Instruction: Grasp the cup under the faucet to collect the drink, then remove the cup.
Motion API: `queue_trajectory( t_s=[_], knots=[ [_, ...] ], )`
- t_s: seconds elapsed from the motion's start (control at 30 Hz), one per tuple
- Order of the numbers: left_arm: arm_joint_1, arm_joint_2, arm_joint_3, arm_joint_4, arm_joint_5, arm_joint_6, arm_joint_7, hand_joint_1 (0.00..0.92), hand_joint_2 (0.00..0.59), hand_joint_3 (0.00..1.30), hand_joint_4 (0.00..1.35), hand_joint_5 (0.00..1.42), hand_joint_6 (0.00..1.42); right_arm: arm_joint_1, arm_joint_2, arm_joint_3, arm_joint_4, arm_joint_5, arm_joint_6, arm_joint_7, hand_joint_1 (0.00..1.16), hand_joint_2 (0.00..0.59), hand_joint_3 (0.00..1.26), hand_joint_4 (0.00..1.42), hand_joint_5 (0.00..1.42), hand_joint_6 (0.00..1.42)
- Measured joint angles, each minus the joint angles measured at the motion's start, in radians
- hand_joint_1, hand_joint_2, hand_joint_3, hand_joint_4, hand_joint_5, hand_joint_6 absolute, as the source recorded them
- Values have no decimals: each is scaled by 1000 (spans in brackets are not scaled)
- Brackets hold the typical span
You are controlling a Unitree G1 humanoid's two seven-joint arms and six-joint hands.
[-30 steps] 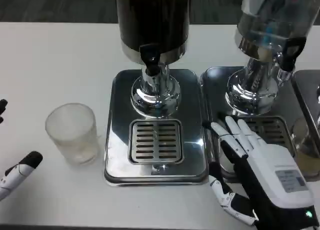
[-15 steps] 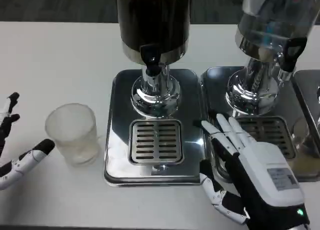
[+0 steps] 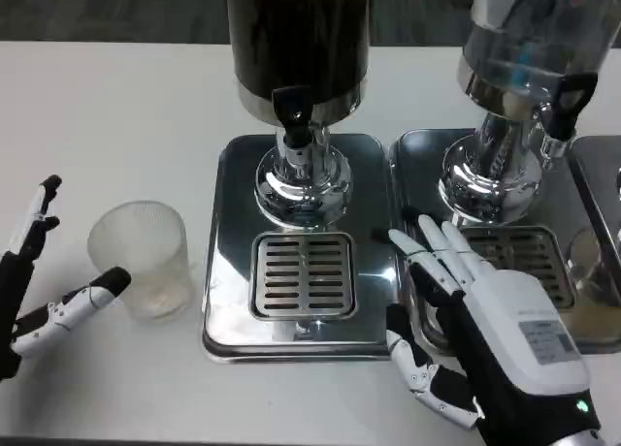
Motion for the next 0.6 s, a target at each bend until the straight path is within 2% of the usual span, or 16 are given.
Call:
queue_trajectory(
  t_s=[0.13, 0.6],
  knots=[
    [-4, -1, -30, -1, 29, 9, 25, 138, 67, 0, 0, 130, 152, 5, -35, -33, 4, 37, -13, 0, 491, 585, 146, 11, 0, 128],
    [-89, -3, -83, 44, 35, 39, 26, 151, 65, 0, 0, 109, 139, 4, -40, -37, 4, 68, -15, 6, 492, 579, 155, 12, 0, 129]
  ],
)
